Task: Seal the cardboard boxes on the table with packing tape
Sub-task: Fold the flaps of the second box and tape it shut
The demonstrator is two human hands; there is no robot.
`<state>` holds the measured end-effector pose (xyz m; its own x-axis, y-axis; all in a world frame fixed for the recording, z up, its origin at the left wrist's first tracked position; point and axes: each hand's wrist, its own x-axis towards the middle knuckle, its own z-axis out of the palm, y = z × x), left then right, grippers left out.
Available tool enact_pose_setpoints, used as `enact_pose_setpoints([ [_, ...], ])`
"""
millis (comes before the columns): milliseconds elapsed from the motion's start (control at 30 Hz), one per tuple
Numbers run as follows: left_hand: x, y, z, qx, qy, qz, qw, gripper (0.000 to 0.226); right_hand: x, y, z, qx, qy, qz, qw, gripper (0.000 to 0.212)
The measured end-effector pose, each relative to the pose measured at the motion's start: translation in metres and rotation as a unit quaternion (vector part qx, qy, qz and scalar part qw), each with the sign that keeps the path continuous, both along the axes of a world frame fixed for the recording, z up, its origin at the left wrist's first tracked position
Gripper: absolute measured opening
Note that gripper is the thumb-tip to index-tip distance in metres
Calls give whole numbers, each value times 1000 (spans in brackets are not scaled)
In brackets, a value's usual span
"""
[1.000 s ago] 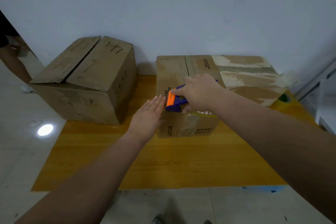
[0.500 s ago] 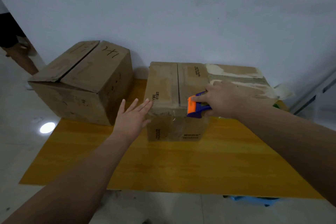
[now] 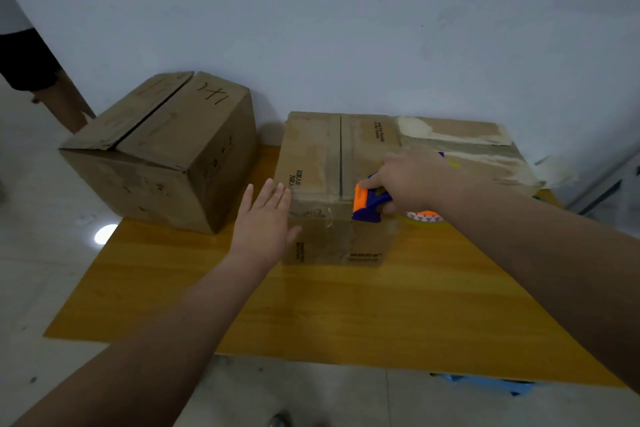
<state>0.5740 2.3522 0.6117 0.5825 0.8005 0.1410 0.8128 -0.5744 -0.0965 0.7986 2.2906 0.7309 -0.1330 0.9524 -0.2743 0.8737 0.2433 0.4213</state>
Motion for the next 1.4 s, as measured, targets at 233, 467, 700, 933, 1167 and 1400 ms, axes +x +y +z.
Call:
enact_pose_setpoints([
  [233,52,-23,-1,-61,-51,-55,995,73,5,0,-5,17,19,0,1000,45],
  [467,53,-19,7,-51,-11,-59,997,72,11,-10,-3,51,4,17,999,66],
  [700,48,-24,5,-60,11,-49,997,73,66,-46,23,55,-24,1,998,73],
  [933,51,-29,4,-51,6,-34,998,72,79,-54,-5,54,-35,-35,997,62],
  [1167,68,-35,8,-52,50,3,997,78,79,-52,-17,59,-29,-40,997,60],
  [1400,117,-56,12,-55,122,70,988,94,73,-51,-14,54,-28,-43,997,55],
])
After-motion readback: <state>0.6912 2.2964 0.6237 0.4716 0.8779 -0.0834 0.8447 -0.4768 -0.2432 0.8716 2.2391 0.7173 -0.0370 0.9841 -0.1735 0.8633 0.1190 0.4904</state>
